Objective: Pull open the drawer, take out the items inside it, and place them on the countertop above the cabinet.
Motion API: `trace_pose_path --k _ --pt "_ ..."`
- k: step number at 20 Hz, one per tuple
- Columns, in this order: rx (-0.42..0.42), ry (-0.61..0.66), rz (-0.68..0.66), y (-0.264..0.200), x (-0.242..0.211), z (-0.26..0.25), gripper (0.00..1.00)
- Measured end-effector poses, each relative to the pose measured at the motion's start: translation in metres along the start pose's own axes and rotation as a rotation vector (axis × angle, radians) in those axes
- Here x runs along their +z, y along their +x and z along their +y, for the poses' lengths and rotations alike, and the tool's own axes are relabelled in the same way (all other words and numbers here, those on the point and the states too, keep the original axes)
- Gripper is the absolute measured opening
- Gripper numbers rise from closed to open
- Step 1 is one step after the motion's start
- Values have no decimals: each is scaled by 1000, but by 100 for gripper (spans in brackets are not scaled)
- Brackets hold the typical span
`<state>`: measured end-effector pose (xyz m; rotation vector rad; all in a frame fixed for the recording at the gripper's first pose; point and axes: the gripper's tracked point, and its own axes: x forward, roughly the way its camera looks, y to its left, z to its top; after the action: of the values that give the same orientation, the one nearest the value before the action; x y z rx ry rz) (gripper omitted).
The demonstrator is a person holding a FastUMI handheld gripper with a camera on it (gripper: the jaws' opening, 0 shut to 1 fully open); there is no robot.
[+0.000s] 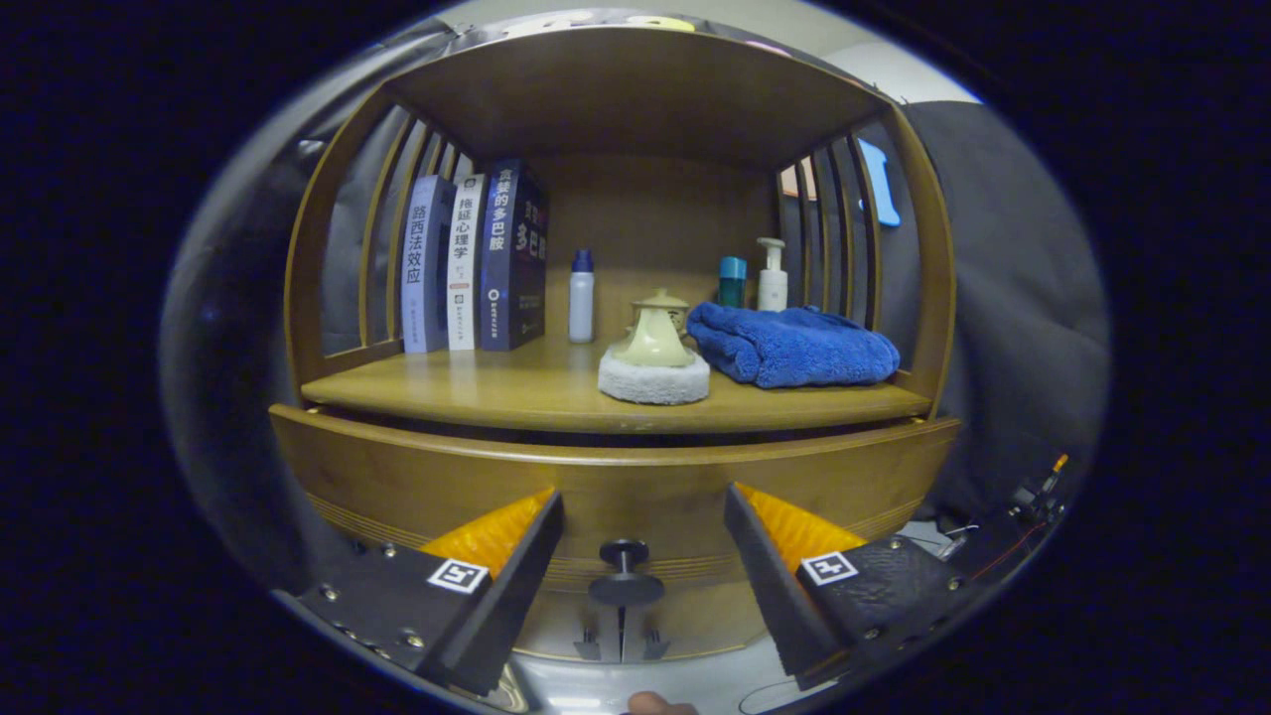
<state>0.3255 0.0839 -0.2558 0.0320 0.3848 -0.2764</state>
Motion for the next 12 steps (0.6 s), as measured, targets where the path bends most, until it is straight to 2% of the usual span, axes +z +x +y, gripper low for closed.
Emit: trace_pose_path --k 12 --pt "-6 -17 -8 20 5 2 97"
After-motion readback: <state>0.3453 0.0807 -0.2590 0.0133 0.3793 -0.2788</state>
